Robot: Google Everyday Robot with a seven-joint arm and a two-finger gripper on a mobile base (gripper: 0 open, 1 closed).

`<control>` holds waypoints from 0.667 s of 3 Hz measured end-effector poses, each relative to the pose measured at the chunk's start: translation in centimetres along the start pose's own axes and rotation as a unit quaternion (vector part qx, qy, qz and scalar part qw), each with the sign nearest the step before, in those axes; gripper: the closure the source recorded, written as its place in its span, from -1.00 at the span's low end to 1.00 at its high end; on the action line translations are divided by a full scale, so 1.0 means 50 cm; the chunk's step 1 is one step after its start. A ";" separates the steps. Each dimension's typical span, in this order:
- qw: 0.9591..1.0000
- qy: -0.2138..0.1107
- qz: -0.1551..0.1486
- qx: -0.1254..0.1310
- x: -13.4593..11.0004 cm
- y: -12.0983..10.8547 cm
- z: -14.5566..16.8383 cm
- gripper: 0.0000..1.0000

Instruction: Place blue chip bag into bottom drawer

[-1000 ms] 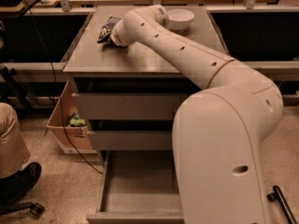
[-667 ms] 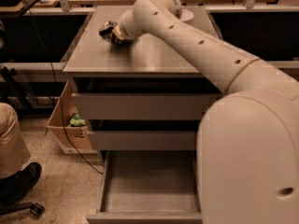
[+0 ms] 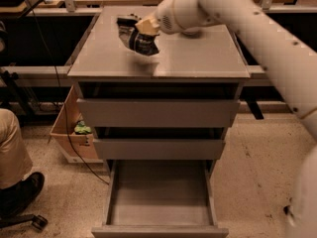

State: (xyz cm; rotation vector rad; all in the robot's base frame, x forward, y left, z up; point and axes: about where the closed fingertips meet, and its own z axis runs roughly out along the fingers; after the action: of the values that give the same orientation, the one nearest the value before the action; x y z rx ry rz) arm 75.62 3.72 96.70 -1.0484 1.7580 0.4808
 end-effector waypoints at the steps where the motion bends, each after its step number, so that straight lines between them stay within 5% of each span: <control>1: 0.999 -0.033 0.033 -0.021 0.022 -0.008 -0.197 1.00; 2: 0.999 -0.033 0.033 -0.022 0.021 -0.007 -0.194 1.00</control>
Offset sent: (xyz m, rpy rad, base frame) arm -0.0415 -0.0530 0.0296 0.0754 0.0153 0.0292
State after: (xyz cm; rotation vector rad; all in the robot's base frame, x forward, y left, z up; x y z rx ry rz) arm 70.42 -3.88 99.99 -0.9964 1.7335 0.5912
